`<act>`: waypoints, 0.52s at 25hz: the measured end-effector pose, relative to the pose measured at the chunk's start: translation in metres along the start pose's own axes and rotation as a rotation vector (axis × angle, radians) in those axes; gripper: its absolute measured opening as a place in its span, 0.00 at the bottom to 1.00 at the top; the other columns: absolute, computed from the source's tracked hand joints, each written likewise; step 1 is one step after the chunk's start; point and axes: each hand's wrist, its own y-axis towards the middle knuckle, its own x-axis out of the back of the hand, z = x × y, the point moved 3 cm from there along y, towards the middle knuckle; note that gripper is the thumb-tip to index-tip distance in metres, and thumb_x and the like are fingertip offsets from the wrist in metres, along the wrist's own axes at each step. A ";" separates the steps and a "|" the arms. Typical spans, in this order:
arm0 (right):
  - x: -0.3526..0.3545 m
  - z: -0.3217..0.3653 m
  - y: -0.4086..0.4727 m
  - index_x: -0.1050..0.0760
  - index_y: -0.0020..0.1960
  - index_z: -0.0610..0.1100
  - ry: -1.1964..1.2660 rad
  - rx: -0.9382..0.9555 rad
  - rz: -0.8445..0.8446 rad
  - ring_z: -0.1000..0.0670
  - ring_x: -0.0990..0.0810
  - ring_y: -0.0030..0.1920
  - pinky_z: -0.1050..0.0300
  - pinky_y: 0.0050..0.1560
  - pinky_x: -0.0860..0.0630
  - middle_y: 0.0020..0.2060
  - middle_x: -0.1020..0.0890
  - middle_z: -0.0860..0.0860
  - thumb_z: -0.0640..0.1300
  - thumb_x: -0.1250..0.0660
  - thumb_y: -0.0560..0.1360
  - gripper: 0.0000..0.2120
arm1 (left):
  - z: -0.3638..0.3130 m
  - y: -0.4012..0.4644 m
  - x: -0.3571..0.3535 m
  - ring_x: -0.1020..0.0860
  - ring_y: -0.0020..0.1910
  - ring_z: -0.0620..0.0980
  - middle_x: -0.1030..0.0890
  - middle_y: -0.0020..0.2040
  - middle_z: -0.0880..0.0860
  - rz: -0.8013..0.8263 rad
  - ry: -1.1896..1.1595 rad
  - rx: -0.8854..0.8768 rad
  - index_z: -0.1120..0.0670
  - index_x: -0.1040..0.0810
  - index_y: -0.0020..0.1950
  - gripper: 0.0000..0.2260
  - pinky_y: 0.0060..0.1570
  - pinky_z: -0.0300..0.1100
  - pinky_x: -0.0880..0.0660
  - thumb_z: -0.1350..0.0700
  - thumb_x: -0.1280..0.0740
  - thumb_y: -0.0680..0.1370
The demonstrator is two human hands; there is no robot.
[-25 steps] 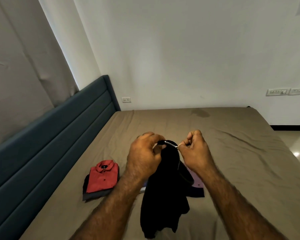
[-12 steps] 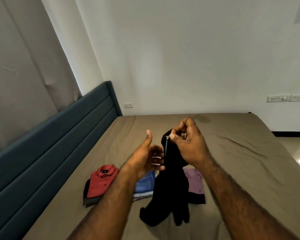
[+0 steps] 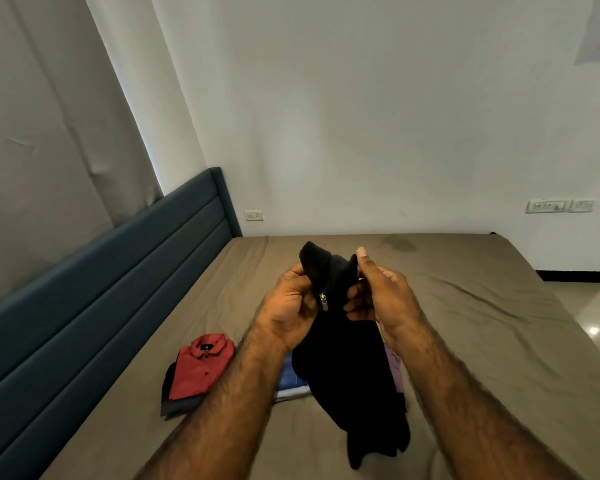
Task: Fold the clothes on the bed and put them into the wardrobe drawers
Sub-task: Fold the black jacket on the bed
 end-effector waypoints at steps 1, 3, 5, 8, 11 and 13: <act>-0.002 0.002 0.001 0.17 0.52 0.42 -0.008 -0.027 0.009 0.43 0.13 0.41 0.48 0.42 0.14 0.41 0.14 0.44 0.69 0.35 0.78 0.29 | -0.002 0.000 -0.003 0.16 0.46 0.56 0.15 0.49 0.60 0.021 0.075 -0.030 0.56 0.12 0.51 0.11 0.49 0.49 0.17 0.63 0.34 0.80; -0.004 0.007 0.001 0.16 0.51 0.43 -0.018 -0.003 0.004 0.43 0.12 0.45 0.44 0.46 0.13 0.43 0.12 0.45 0.67 0.30 0.75 0.26 | -0.003 0.002 -0.001 0.17 0.47 0.59 0.14 0.51 0.60 0.018 0.282 -0.059 0.58 0.13 0.55 0.11 0.46 0.46 0.19 0.65 0.35 0.82; -0.003 0.008 0.002 0.15 0.48 0.44 -0.057 0.138 -0.042 0.44 0.12 0.45 0.43 0.49 0.13 0.41 0.12 0.48 0.54 0.24 0.77 0.12 | -0.002 0.000 0.005 0.20 0.44 0.60 0.15 0.51 0.61 -0.015 0.433 -0.025 0.60 0.16 0.60 0.09 0.41 0.43 0.22 0.64 0.34 0.83; -0.004 0.003 0.001 0.15 0.47 0.46 -0.114 0.328 -0.060 0.46 0.13 0.45 0.48 0.49 0.15 0.40 0.12 0.50 0.43 0.27 0.79 0.03 | -0.001 -0.009 0.012 0.17 0.37 0.53 0.14 0.43 0.58 -0.231 0.385 0.182 0.60 0.19 0.59 0.19 0.38 0.44 0.19 0.44 0.35 0.84; -0.012 -0.006 -0.010 0.15 0.52 0.45 -0.089 0.383 0.101 0.50 0.13 0.46 0.56 0.48 0.16 0.44 0.11 0.50 0.39 0.29 0.81 0.05 | 0.000 -0.015 0.022 0.16 0.42 0.53 0.14 0.46 0.55 -0.409 0.573 0.249 0.56 0.17 0.53 0.32 0.39 0.46 0.19 0.27 0.35 0.76; -0.012 -0.019 -0.011 0.16 0.55 0.39 0.058 0.335 0.163 0.47 0.13 0.50 0.56 0.50 0.17 0.47 0.12 0.46 0.36 0.31 0.81 0.06 | 0.004 -0.014 0.034 0.18 0.42 0.53 0.16 0.47 0.57 -0.451 0.610 0.189 0.56 0.19 0.48 0.19 0.36 0.44 0.21 0.39 0.29 0.80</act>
